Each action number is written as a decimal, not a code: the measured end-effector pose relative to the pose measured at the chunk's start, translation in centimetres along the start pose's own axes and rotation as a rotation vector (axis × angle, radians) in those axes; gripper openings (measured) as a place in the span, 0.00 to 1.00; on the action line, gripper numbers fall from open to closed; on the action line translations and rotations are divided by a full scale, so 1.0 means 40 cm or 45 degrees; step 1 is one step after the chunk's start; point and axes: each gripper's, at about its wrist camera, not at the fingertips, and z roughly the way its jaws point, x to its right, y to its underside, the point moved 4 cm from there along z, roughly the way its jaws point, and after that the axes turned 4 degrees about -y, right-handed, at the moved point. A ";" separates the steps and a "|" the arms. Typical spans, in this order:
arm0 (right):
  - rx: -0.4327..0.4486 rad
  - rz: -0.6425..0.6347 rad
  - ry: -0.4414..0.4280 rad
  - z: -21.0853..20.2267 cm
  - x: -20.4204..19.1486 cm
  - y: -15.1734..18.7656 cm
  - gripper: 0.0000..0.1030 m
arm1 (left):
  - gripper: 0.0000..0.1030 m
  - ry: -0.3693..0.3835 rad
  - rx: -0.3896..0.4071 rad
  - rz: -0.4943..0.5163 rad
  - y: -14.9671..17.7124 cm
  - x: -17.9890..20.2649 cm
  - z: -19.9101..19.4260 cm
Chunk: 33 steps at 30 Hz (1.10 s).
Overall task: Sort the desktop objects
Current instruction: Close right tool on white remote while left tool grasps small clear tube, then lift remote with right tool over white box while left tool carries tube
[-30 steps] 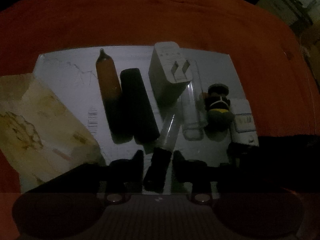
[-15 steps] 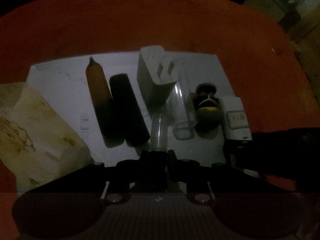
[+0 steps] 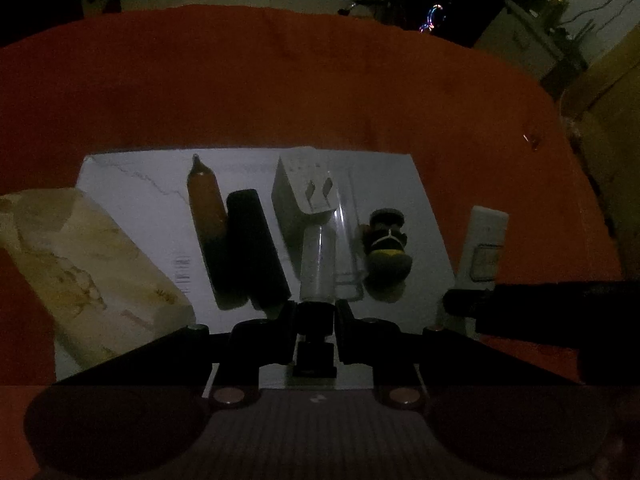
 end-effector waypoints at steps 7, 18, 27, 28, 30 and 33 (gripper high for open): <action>-0.002 0.008 -0.016 0.011 0.002 -0.012 0.47 | 0.16 0.016 0.020 -0.006 0.017 -0.005 -0.054; 0.138 -0.062 -0.057 -0.081 -0.007 -0.018 0.47 | 0.16 0.037 0.065 -0.017 0.020 -0.010 -0.102; 0.167 -0.103 -0.090 -0.123 -0.027 0.006 0.46 | 0.16 0.032 0.071 -0.025 0.040 -0.023 -0.122; 0.168 -0.102 -0.096 -0.128 -0.028 0.009 0.46 | 0.16 0.034 0.075 -0.028 0.042 -0.025 -0.128; 0.176 -0.106 -0.108 -0.147 -0.031 0.016 0.46 | 0.16 0.043 0.080 -0.031 0.048 -0.027 -0.143; 0.199 -0.119 -0.126 -0.183 -0.038 0.027 0.46 | 0.16 0.055 0.093 -0.029 0.053 -0.027 -0.168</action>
